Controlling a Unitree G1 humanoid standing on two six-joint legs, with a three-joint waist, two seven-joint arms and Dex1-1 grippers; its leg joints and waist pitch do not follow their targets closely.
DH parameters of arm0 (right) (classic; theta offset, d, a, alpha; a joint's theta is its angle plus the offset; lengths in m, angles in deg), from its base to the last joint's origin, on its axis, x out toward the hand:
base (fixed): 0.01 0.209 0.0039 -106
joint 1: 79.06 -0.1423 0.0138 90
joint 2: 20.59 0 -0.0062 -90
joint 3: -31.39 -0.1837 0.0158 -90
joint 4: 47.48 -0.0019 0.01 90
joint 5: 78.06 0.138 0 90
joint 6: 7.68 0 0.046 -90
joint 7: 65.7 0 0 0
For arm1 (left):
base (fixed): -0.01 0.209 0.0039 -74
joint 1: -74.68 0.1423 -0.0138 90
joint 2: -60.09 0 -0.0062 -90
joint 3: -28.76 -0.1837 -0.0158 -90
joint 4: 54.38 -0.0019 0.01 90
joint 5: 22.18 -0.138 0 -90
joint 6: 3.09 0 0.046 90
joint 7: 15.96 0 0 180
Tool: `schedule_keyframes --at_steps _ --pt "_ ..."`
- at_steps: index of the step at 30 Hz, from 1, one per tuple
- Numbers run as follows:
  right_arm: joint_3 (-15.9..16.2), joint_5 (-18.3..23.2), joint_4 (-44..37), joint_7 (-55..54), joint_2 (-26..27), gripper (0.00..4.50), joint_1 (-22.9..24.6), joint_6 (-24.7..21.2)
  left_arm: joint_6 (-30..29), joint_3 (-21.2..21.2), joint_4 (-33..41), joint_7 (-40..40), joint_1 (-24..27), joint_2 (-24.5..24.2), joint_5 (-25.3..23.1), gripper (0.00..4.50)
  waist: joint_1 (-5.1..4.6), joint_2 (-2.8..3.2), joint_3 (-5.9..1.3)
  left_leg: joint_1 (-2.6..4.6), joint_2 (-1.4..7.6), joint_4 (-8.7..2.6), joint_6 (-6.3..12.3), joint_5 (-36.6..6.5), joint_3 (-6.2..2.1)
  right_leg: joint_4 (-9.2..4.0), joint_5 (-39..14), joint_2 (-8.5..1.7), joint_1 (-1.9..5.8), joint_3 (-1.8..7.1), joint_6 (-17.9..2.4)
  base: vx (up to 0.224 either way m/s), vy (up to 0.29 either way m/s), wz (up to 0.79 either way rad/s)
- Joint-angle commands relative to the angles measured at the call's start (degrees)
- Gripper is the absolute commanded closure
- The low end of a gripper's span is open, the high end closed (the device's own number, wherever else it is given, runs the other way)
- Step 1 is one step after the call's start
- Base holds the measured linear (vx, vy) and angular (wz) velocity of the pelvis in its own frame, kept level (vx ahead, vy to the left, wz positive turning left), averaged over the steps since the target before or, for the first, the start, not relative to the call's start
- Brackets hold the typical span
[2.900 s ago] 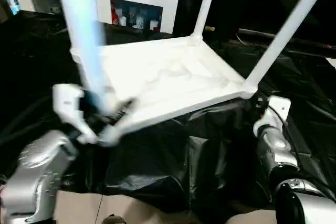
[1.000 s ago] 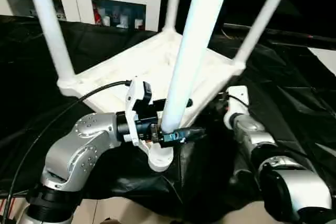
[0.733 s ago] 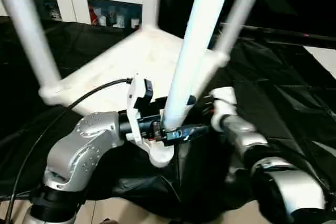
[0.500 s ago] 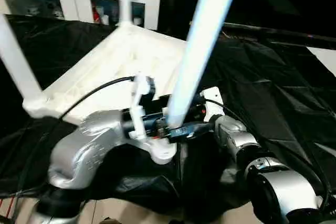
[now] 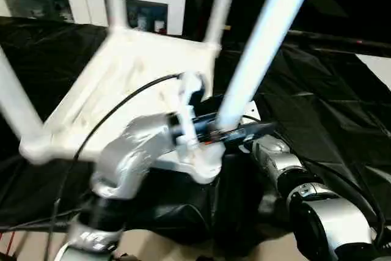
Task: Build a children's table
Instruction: Rotate table base
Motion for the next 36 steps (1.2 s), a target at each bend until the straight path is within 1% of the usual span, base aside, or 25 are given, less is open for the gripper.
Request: schedule_keyframes --at_steps 1,3,7,9,10,11,12,13,14,15,17,18,19,21,22,24,27,28,29,30,31,32,33,34,36 --pt "1.69 -0.37 -1.78 2.36 3.12 0.05 -0.45 1.28 0.78 -2.57 -1.70 -1.49 -1.67 1.41 -1.93 0.00 0.79 0.97 -3.99 -0.34 1.47 -3.83 -0.33 -12.58 -0.29 -4.76 -18.62 -4.18 3.57 3.58 -6.68 0.000 0.000 0.00" --pt "1.51 -0.23 -1.74 2.08 2.99 0.05 -0.45 1.34 1.38 -2.58 -2.57 -2.30 -1.83 1.31 -3.12 0.00 0.77 1.04 -3.92 -0.22 1.58 -3.87 -0.23 -13.17 -0.34 -4.79 -19.05 -4.25 3.47 3.53 -6.95 0.000 0.000 0.00" --pt "0.56 -0.26 -1.63 -1.18 1.35 0.05 -0.21 2.24 4.20 -2.43 -5.88 -5.04 -2.04 0.22 -7.83 0.00 0.97 1.28 -3.88 -0.04 1.58 -3.96 -0.35 -14.02 -0.45 -5.08 -20.48 -4.24 3.33 3.45 -6.20 0.000 0.000 0.00" --pt "-1.03 0.57 -1.91 -3.38 -0.66 0.05 -0.12 2.42 5.96 -2.60 -7.76 -5.29 -1.71 -2.35 -10.79 0.00 1.14 1.26 -3.98 0.07 1.57 -3.94 -0.44 -13.75 -0.43 -4.93 -19.86 -4.30 3.30 3.50 -6.16 0.000 0.000 0.00" --pt "-1.47 0.74 -2.18 -3.58 -2.03 0.05 0.16 2.18 7.21 -3.42 -8.23 -4.35 -1.00 -4.50 -12.53 0.00 1.37 1.40 -4.07 0.18 1.60 -3.99 -0.31 -12.89 -0.43 -4.52 -17.41 -4.16 3.34 3.58 -6.55 0.000 0.000 0.00" --pt "-1.54 0.71 -2.34 -3.48 -2.64 0.05 0.36 2.04 7.77 -3.90 -8.24 -3.72 -0.55 -5.53 -13.22 0.00 1.50 1.41 -4.11 0.18 1.63 -4.01 -0.25 -12.53 -0.44 -4.40 -16.46 -4.13 3.37 3.57 -6.73 0.000 0.000 0.00" --pt "-1.13 0.39 -3.11 -1.84 -3.81 0.05 1.00 2.13 8.14 -4.40 -7.85 -2.21 0.51 -7.36 -13.71 0.00 1.74 1.78 -4.12 0.26 1.67 -4.03 -0.25 -12.01 -0.34 -4.17 -14.61 -4.13 3.37 3.65 -7.38 0.000 0.000 0.00" --pt "-0.77 0.13 -3.76 -0.42 -4.69 0.05 1.52 2.22 8.38 -4.72 -7.54 -1.07 1.33 -8.71 -14.02 0.00 1.93 1.62 -4.08 0.21 1.66 -4.00 -0.26 -11.67 -0.21 -4.05 -13.25 -4.08 3.42 3.68 -8.01 0.000 0.000 0.00" --pt "-0.39 -0.14 -4.34 0.79 -5.36 0.05 1.95 2.26 8.57 -4.86 -7.32 -0.30 1.98 -9.66 -14.31 0.00 2.11 2.16 -4.06 0.22 1.59 -4.04 -0.32 -11.75 -0.30 -3.91 -12.71 -4.08 3.47 3.67 -8.37 0.000 0.000 0.00" --pt "-0.39 -0.14 -4.34 0.79 -5.36 0.05 1.95 2.26 8.57 -4.86 -7.32 -0.30 1.98 -9.66 -14.31 0.00 2.03 1.80 -3.93 0.06 1.56 -4.03 -0.20 -12.40 -0.16 -4.16 -13.19 -4.11 3.55 3.74 -8.44 0.000 0.000 0.00" --pt "0.49 -0.52 -5.81 4.02 -6.83 0.01 2.95 2.26 8.62 -4.97 -6.91 1.49 3.17 -11.43 -14.36 0.18 2.14 1.88 -3.90 0.17 1.52 -4.04 -0.35 -13.40 -0.20 -4.41 -15.63 -4.18 3.49 3.67 -8.25 0.000 0.000 0.00" --pt "1.78 -0.36 -9.40 9.99 -9.34 0.00 5.01 1.24 8.75 -5.75 -6.34 4.41 4.79 -14.38 -14.53 0.29 2.12 2.42 -3.82 0.24 1.50 -4.09 -0.55 -14.79 -0.25 -4.74 -17.16 -4.17 3.50 3.64 -8.18 0.000 0.000 0.00" --pt "2.37 -0.12 -11.41 13.04 -10.62 0.00 6.10 0.52 8.89 -6.29 -6.11 5.81 5.51 -15.88 -14.73 0.36 2.30 2.12 -3.74 0.13 1.57 -4.17 -0.11 -15.30 -0.39 -4.89 -18.18 -4.13 3.68 3.63 -7.48 0.000 0.000 0.00" --pt "3.04 0.06 -13.47 15.52 -11.81 0.00 7.15 -0.21 9.07 -6.82 -6.13 6.50 5.92 -17.01 -15.08 0.49 2.39 2.10 -3.77 0.21 1.57 -4.18 0.16 -14.82 -0.38 -4.83 -18.22 -4.07 3.67 3.66 -7.62 0.000 0.000 0.00" --pt "4.05 0.29 -17.04 18.57 -13.54 0.00 8.84 -1.30 9.25 -7.67 -6.08 7.71 6.34 -18.23 -15.52 0.62 2.46 2.63 -3.76 0.31 1.58 -4.16 0.05 -14.45 -0.39 -4.78 -18.11 -4.13 3.52 3.73 -8.21 0.000 0.000 0.00" --pt "5.79 1.05 -23.91 24.25 -16.62 0.00 11.97 -3.81 9.90 -9.06 -6.43 9.09 6.83 -19.77 -16.88 0.79 2.87 2.24 -3.56 0.30 1.64 -4.24 0.94 -14.57 -0.35 -5.11 -18.21 -3.86 3.78 3.76 -7.06 0.000 0.000 0.00" --pt "7.93 1.92 -32.39 30.49 -20.43 0.00 15.78 -6.37 10.16 -10.77 -7.17 10.55 7.10 -21.20 -18.69 1.08 3.29 2.49 -3.49 0.41 1.51 -4.23 1.26 -14.75 -0.31 -5.45 -20.09 -3.90 3.67 3.68 -6.57 0.000 0.000 0.00" --pt "9.04 2.45 -37.97 33.97 -23.02 0.00 18.15 -8.48 10.18 -11.56 -8.04 10.85 7.07 -21.95 -19.84 1.18 3.29 2.59 -3.47 0.38 1.56 -4.25 1.14 -15.07 -0.41 -5.40 -21.44 -4.07 3.58 3.64 -6.55 0.000 0.000 0.00" --pt "9.20 2.53 -38.87 34.52 -23.43 0.00 18.54 -8.86 10.23 -11.67 -8.21 10.82 7.05 -22.05 -20.04 1.28 3.35 2.45 -3.37 0.40 1.40 -4.23 1.40 -15.17 -0.36 -5.78 -22.20 -3.78 3.70 3.54 -5.91 0.000 0.000 0.00" --pt "9.20 2.53 -38.87 34.52 -23.43 0.00 18.54 -8.86 10.23 -11.67 -8.21 10.82 7.05 -22.05 -20.04 1.28 3.44 2.40 -3.35 0.36 1.58 -4.24 1.57 -15.05 -0.44 -5.67 -22.88 -4.04 3.61 3.63 -5.47 0.000 0.000 0.00" --pt "9.86 3.61 -44.12 37.77 -25.92 0.00 20.63 -11.11 10.46 -11.72 -9.74 10.52 6.54 -22.23 -20.67 1.45 3.40 2.36 -3.26 0.45 1.35 -4.17 1.69 -15.59 -0.35 -6.25 -25.53 -3.94 3.53 3.42 -4.65 0.000 0.000 0.00" --pt "9.86 3.61 -44.12 37.77 -25.92 0.00 20.63 -11.11 10.46 -11.72 -9.74 10.52 6.54 -22.23 -20.67 1.45 3.40 2.36 -3.26 0.45 1.35 -4.17 1.69 -15.59 -0.35 -6.25 -25.53 -3.94 3.53 3.42 -4.65 0.000 0.000 0.00" --pt "9.86 3.61 -44.12 37.77 -25.92 0.00 20.63 -11.11 10.46 -11.72 -9.74 10.52 6.54 -22.23 -20.67 1.57 3.52 2.37 -3.28 0.43 1.37 -4.12 1.70 -15.38 -0.46 -6.33 -27.12 -4.09 3.43 3.36 -3.78 0.000 0.000 0.00" --pt "10.16 4.55 -47.52 40.05 -27.39 0.00 21.95 -13.14 10.08 -11.63 -10.68 10.14 6.09 -22.45 -21.39 1.74 3.43 2.14 -3.33 0.33 1.30 -4.05 1.69 -15.44 -0.51 -6.47 -28.18 -4.07 3.56 3.20 -3.27 0.000 0.000 0.00" --pt "10.24 4.93 -49.19 40.63 -27.88 0.00 22.60 -14.38 9.95 -11.69 -10.91 10.09 5.95 -22.56 -21.62 1.80 3.59 2.23 -3.31 0.40 1.34 -4.03 1.92 -15.06 -0.54 -6.57 -28.29 -4.13 3.52 3.26 -2.83 0.000 0.000 0.00"
